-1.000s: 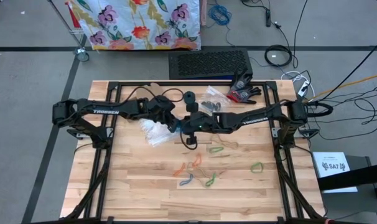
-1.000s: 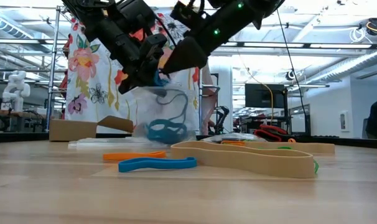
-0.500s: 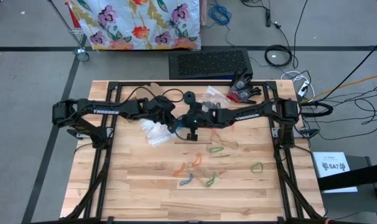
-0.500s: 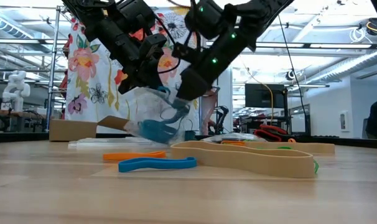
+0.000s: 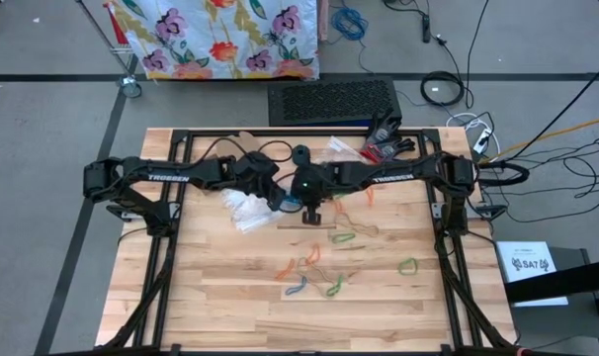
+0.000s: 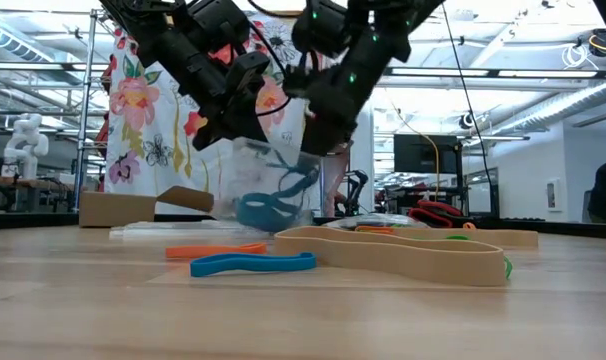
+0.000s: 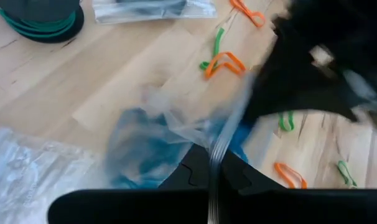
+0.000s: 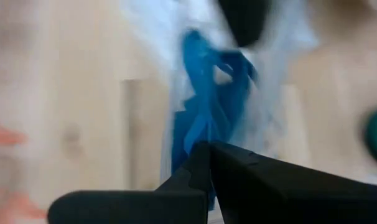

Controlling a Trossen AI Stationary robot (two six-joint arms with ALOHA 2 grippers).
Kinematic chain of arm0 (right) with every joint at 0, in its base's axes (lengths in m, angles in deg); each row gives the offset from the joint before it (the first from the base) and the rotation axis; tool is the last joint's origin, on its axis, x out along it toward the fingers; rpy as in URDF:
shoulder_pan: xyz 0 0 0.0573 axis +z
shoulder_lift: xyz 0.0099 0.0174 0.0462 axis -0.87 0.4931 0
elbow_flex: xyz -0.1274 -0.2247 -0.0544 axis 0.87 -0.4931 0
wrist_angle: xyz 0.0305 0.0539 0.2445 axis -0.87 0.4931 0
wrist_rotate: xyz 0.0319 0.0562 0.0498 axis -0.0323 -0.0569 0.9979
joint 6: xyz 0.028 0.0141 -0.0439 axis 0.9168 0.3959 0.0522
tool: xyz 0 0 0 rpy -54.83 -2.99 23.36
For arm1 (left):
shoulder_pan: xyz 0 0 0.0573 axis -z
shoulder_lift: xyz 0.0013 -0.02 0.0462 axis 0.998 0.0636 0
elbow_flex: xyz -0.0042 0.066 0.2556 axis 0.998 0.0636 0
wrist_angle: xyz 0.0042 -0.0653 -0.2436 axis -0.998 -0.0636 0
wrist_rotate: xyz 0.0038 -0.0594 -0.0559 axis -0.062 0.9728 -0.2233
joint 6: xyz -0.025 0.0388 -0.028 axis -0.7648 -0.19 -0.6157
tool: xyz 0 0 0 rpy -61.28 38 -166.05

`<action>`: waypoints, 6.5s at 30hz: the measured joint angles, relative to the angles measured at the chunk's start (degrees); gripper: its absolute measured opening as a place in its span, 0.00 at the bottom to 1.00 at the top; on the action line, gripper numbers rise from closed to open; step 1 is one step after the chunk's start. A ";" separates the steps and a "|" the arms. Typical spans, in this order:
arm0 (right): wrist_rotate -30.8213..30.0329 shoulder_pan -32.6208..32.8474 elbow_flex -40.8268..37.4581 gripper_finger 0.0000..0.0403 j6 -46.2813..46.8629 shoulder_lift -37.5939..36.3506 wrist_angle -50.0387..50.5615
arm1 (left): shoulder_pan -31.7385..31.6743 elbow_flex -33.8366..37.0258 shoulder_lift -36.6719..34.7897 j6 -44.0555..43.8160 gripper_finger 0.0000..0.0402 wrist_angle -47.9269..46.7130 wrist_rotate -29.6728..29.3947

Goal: Sort rubber bands
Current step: Put the blue rubber band into the transparent zip bag, then close the transparent zip bag

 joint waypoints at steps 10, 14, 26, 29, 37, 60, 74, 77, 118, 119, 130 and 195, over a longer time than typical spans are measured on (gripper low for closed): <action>-4.66 0.17 2.75 0.01 -4.10 0.26 -4.09 | 0.02 0.00 0.00 -0.07 0.00 0.10 -0.08; -4.46 0.01 2.75 0.08 -3.74 0.28 -4.09 | 0.03 0.00 0.00 0.27 0.00 -0.05 -0.10; -4.53 0.08 2.75 0.30 -0.73 -4.51 -2.66 | 0.08 0.00 0.00 4.13 0.00 -3.70 -0.73; -4.51 1.51 2.75 0.30 -0.71 -7.05 -1.14 | 0.20 0.00 0.00 5.74 0.00 -3.82 -0.76; 1.72 10.31 2.78 0.27 -0.88 -5.78 0.09 | 0.88 0.00 0.00 9.46 0.00 -3.99 -0.81; 17.00 21.93 2.75 0.20 4.79 11.40 -9.79 | 2.13 0.00 0.00 8.97 0.00 -6.05 -0.26; 10.30 21.74 2.75 0.20 3.95 11.43 -9.53 | 2.60 0.00 0.00 8.88 0.00 -7.58 -0.23; 10.18 22.29 2.75 0.20 5.74 11.43 -9.53 | 3.36 -0.02 0.00 8.91 0.00 -7.64 -0.23; -1.52 28.43 4.14 0.09 4.52 15.05 -5.57 | 11.62 -0.01 0.00 3.33 0.00 -7.44 -4.11; -1.97 28.45 4.01 0.05 3.71 14.52 -5.32 | 11.62 -0.02 0.00 3.31 0.00 -7.44 -4.13; -20.10 24.92 3.89 0.01 -6.46 4.64 -5.54 | 11.56 -0.02 -0.02 2.83 0.00 -11.22 -4.81; -16.34 2.02 3.91 0.32 -13.31 -2.06 -0.86 | 0.29 -0.04 0.02 11.88 0.00 -7.16 -11.19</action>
